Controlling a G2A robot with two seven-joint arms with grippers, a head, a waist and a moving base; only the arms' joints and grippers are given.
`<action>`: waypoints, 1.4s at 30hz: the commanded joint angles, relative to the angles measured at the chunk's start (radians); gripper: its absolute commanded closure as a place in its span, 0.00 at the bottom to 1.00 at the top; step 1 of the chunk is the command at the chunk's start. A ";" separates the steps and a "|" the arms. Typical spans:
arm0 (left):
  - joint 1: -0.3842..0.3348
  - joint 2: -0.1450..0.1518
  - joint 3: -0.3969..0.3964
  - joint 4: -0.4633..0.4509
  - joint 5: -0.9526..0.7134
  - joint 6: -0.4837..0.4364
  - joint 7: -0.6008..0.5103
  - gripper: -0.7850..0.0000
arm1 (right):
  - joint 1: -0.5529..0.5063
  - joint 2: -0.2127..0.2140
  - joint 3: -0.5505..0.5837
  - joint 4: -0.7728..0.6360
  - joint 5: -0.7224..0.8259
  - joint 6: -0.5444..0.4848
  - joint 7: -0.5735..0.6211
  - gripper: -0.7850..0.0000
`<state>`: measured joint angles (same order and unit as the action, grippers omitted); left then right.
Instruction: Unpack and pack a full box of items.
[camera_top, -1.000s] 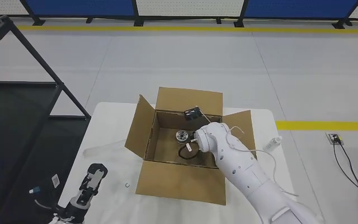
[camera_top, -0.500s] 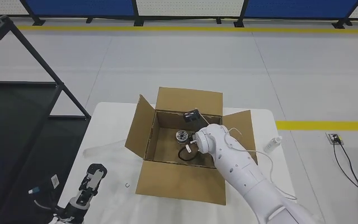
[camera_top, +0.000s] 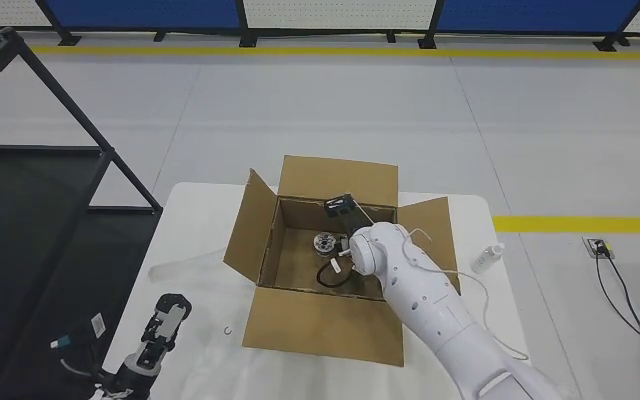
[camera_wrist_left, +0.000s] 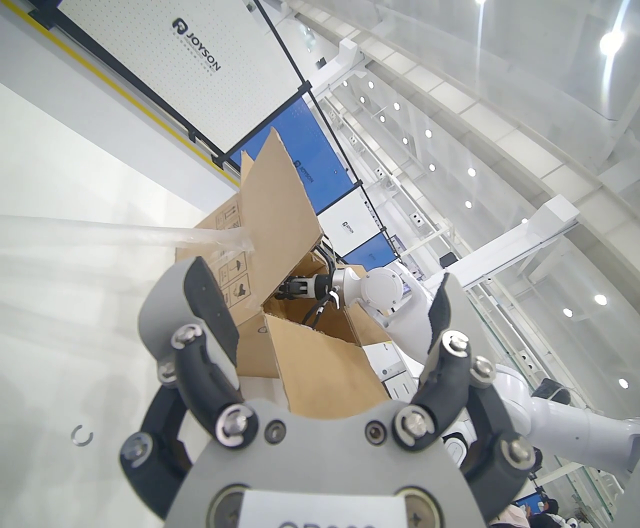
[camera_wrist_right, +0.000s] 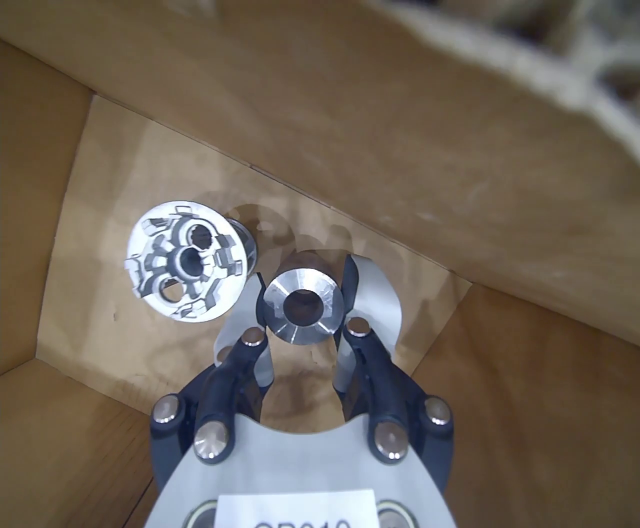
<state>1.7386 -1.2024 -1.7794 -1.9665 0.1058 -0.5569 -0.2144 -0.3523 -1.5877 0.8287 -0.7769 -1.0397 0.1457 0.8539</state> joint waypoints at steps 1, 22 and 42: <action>-0.005 0.000 0.004 -0.003 0.003 0.007 -0.004 0.00 | -0.037 0.018 0.024 -0.089 -0.026 -0.008 0.017 1.00; -0.136 0.006 0.069 0.007 0.023 0.067 -0.089 0.00 | -0.814 0.175 0.459 -1.460 -0.318 -0.052 -0.008 1.00; -0.202 0.017 0.056 0.027 -0.005 0.095 -0.145 0.00 | -0.931 0.227 1.066 -1.213 -0.061 -0.178 0.087 1.00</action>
<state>1.5379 -1.1862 -1.7219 -1.9393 0.1015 -0.4648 -0.3577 -1.2888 -1.3646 1.8896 -2.0321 -1.0901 -0.0130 0.9290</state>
